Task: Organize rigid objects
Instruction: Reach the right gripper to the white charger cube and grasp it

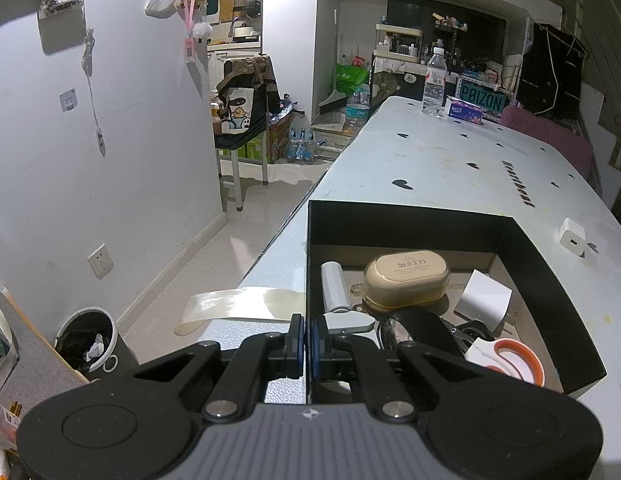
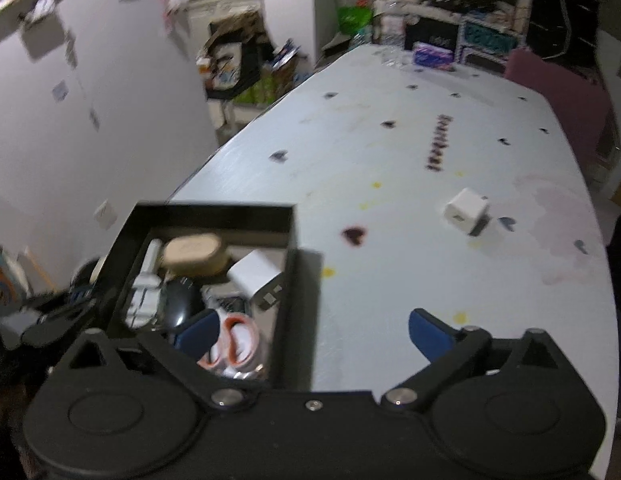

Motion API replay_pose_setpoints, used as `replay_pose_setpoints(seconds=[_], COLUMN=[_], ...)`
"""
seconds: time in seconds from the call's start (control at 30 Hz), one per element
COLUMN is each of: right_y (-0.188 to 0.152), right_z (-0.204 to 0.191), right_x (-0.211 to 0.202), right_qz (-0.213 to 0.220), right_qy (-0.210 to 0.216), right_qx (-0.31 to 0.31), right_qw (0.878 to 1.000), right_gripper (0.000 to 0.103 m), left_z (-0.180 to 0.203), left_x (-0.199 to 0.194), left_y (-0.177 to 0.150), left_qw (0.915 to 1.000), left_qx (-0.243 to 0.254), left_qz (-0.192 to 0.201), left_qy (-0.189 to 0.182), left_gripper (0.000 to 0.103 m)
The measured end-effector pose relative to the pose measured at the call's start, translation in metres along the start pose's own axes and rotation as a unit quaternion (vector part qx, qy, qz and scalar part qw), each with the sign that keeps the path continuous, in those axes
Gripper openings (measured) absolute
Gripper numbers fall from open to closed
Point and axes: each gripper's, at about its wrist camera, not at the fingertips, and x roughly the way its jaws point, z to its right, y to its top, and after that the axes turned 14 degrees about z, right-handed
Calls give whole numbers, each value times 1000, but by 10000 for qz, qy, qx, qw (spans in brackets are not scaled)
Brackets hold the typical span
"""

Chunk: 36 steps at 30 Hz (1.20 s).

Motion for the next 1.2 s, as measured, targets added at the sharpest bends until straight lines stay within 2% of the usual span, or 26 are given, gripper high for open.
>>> replay_pose_setpoints(seconds=[0.17,0.27,0.37,0.5,0.63,0.87,1.0,1.2], right_y=[11,19,26,31,34,29,26,23], right_z=[36,63,90,118,141,169,176,176], right_x=[22,46,73,103,133,186,206,233], right_qz=[40,50,67,273,347,200,164,55], right_qy=[-393,-712,-965,-995,-1422,-2066,-2182,-2501], right_qx=[419,938,1524,2065,2477,2755,2884,2567], right_qw=[9983,9930,9836,9730,9577,9386,9322,9336], right_gripper=[103,103,103,98,94,74,73,78], left_z=[0,-2,-2,-2,-2,-1,-1,0], left_x=[0,0,0,0,0,-2,-1,0], left_y=[0,1,1,1,2,2,2,2], left_qw=[10000,10000,10000,10000,10000,10000,10000,10000], left_qx=[-11,-40,-40,-34,-39,-45,-69,-47], left_qz=[-2,-3,-1,0,1,5,7,27], left_qy=[-9,-26,-26,-23,-30,-61,-70,-50], left_gripper=[4,4,4,4,4,4,4,4])
